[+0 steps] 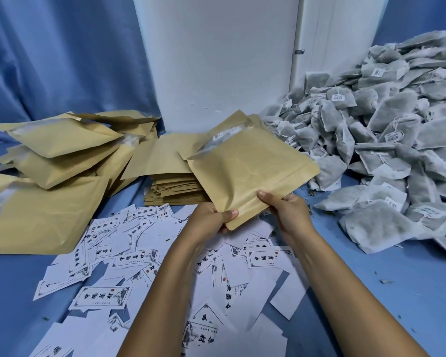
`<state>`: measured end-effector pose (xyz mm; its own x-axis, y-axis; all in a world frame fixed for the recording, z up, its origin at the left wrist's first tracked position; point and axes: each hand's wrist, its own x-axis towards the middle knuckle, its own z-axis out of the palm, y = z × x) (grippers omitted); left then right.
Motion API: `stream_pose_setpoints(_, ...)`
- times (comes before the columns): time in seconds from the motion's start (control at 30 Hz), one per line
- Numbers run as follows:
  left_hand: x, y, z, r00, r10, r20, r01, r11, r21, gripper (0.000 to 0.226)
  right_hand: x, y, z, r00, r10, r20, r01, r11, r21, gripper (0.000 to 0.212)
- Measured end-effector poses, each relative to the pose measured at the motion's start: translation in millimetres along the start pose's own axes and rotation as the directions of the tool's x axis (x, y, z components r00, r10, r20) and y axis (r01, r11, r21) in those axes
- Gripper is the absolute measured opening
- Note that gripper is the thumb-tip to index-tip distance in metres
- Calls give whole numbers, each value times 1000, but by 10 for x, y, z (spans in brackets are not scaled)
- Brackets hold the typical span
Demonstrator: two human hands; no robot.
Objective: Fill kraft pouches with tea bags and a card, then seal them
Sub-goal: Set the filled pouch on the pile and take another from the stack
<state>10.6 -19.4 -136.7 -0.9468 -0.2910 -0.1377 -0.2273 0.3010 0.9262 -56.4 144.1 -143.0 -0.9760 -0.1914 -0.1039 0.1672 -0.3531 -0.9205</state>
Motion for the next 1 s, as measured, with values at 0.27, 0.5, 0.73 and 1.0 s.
stream_pose_setpoints(0.27, -43, 3, -50, 1000, -10, -3, 9, 996, -88, 43, 42, -156, -167, 996, -45, -77, 62, 970, 234, 9)
stream_pose_setpoints(0.5, -47, -10, -105, 1000, 1, -27, -5, 990, -142, 29, 146, -233, -387, 971, -56, -231, 126, 944, 305, 10)
stream_pose_setpoints(0.73, -50, 16, -82, 950, 88, -300, -156, 965, -213, 19, 210, -196, -449, 992, -82, -97, 102, 969, 226, 6)
stream_pose_setpoints(1.0, -108, 206, -353, 926, 92, -366, -180, 960, -213, 50, 26, -322, 19, 990, -127, -57, 115, 977, -180, 48)
